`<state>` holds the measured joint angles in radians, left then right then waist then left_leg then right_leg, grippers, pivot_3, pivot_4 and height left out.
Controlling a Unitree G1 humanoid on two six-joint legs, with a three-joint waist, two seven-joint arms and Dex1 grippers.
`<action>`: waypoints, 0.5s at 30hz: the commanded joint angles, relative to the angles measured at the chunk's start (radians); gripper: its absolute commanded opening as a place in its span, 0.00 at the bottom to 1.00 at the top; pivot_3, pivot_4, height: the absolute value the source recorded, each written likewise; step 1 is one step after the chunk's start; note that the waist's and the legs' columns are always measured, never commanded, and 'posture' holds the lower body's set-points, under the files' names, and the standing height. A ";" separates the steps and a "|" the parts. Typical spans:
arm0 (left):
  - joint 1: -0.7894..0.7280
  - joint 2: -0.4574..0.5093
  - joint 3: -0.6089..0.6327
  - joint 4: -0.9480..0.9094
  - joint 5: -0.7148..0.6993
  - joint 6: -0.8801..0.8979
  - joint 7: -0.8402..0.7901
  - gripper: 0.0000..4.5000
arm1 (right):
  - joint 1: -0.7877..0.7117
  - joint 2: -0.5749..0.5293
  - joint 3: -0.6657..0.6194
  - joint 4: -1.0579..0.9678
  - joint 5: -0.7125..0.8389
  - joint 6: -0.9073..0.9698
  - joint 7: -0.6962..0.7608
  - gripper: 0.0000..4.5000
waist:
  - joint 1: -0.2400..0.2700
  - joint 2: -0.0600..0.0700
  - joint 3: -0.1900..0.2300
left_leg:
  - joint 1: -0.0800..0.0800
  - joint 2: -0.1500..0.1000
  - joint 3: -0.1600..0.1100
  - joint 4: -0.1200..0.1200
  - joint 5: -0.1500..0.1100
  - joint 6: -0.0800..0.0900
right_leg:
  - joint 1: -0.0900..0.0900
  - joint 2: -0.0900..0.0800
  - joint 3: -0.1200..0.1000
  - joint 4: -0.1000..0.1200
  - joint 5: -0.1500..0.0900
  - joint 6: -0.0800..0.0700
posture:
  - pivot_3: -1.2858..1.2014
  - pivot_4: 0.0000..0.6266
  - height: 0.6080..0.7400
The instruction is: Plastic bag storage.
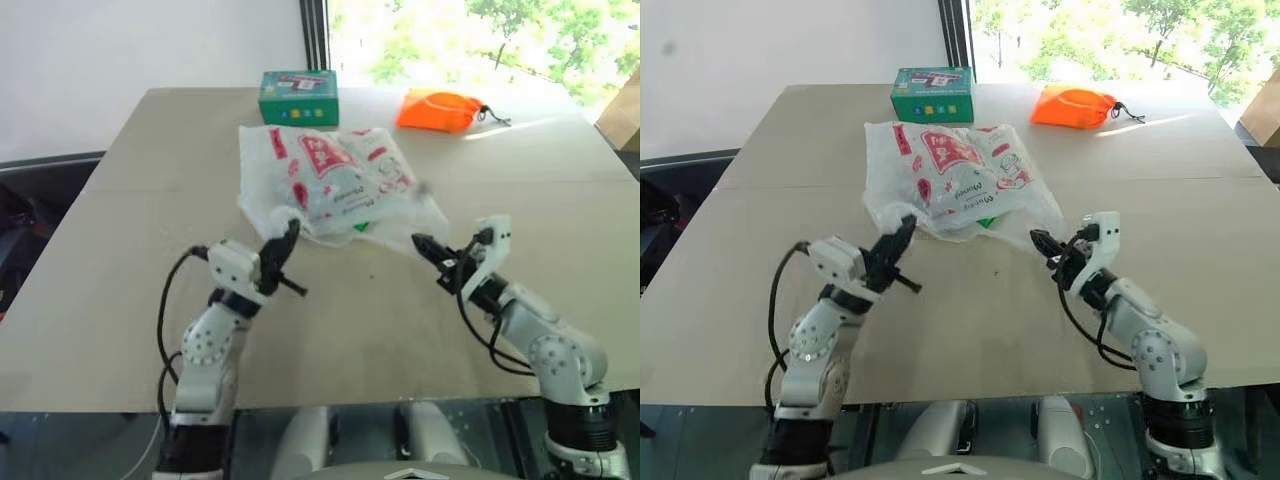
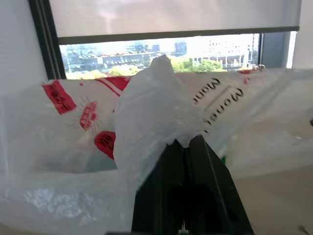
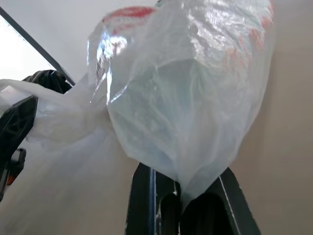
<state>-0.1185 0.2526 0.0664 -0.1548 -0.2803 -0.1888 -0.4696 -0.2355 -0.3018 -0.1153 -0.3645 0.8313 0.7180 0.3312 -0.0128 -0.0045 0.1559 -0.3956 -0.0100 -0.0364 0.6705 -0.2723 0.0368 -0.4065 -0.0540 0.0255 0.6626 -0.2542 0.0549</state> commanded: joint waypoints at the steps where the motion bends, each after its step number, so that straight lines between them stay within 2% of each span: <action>1: -0.190 0.020 0.064 0.048 -0.043 0.102 0.067 0.00 | -0.183 -0.049 -0.114 0.084 0.050 -0.012 0.012 0.00 | 0.001 -0.001 0.001 | 0.000 -0.001 0.000 0.001 0.000 0.000 | 0.000 0.000 0.000 0.000 0.000 0.000 | 0.52 0.24 1.00; 3: -0.348 0.041 0.097 0.135 -0.074 0.189 0.090 0.00 | -0.320 -0.083 -0.161 0.195 0.046 -0.026 0.008 0.00 | 0.001 -0.002 0.002 | 0.000 -0.004 -0.002 0.002 0.000 0.000 | 0.000 0.001 -0.001 0.001 0.001 0.001 | 0.52 0.24 1.00; 5: -0.583 0.084 0.138 0.297 -0.088 0.232 0.101 0.00 | -0.511 -0.134 -0.192 0.360 0.013 -0.068 0.037 0.00 | 0.001 -0.003 0.003 | -0.001 -0.004 -0.003 0.002 0.000 0.000 | 0.000 0.001 -0.002 0.001 0.001 0.001 | 0.52 0.24 1.00; 9: -0.932 0.155 0.192 0.621 -0.074 0.179 0.096 0.00 | -0.779 -0.197 -0.184 0.659 -0.088 -0.180 0.110 0.00 | -0.003 -0.005 0.007 | -0.006 -0.005 -0.002 0.001 0.003 -0.005 | -0.004 0.001 -0.002 0.000 0.001 0.001 | 0.52 0.24 1.00; 15: -1.200 0.247 0.222 0.962 -0.042 0.017 0.055 0.00 | -0.972 -0.215 -0.181 0.931 -0.210 -0.371 0.208 0.00 | -0.027 -0.006 0.007 | -0.017 -0.007 0.001 -0.005 0.003 -0.005 | -0.017 -0.004 -0.004 -0.003 0.000 0.002 | 0.52 0.24 1.00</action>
<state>-1.2816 0.4521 0.2334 0.7716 -0.3265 -0.1083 -0.4144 -1.1719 -0.4889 -0.2568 0.5532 0.6416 0.4177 0.5199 -0.0394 -0.0101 0.1631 -0.4187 -0.0199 -0.0345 0.6656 -0.2691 0.0311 -0.4319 -0.0624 0.0188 0.6623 -0.2540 0.0571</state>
